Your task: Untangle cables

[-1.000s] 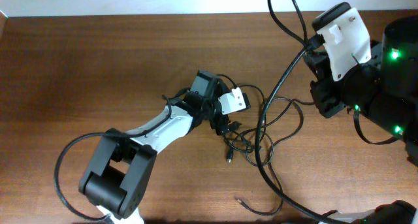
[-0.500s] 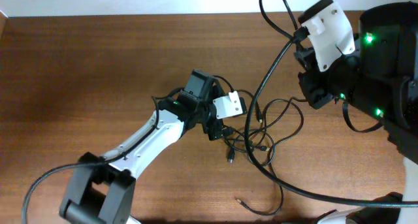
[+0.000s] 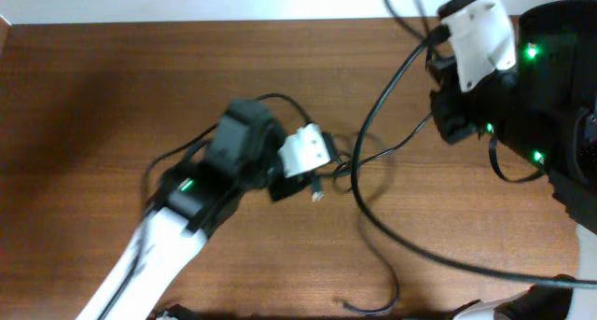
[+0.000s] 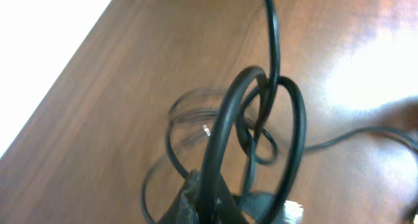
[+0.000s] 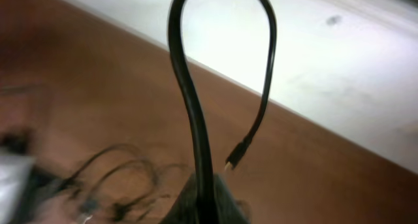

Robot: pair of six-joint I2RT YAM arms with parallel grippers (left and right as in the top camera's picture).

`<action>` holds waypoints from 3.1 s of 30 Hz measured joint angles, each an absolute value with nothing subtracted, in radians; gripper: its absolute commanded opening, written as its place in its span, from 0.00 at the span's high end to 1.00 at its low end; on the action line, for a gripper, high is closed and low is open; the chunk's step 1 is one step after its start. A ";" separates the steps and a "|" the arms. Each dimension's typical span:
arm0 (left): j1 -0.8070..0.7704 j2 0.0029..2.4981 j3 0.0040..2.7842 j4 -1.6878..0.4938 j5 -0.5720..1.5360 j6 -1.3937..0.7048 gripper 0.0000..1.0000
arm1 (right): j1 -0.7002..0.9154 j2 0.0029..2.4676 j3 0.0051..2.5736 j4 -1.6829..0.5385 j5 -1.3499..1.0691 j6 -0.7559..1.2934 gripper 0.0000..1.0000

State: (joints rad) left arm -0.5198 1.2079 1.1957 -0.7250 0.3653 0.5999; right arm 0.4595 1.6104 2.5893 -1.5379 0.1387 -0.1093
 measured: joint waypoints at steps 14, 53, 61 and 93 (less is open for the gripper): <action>-0.521 0.894 1.197 -1.062 0.129 0.347 1.00 | -0.179 1.692 2.577 -0.912 0.373 0.030 0.96; -0.521 0.894 1.197 -1.122 0.129 0.294 1.00 | -0.379 1.816 2.420 -1.029 -0.627 -0.189 0.01; -0.521 0.895 1.196 -1.123 0.129 0.294 1.00 | -0.214 1.260 1.695 -0.556 -0.626 -0.309 0.01; -0.523 0.601 0.882 -0.599 -0.150 0.343 1.00 | -0.214 0.337 0.601 -0.553 -0.617 0.022 0.01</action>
State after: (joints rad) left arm -0.5228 0.6010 0.8822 -0.5987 -0.1505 0.3428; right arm -0.2142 0.3367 0.6006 -0.5526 -0.6170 0.0219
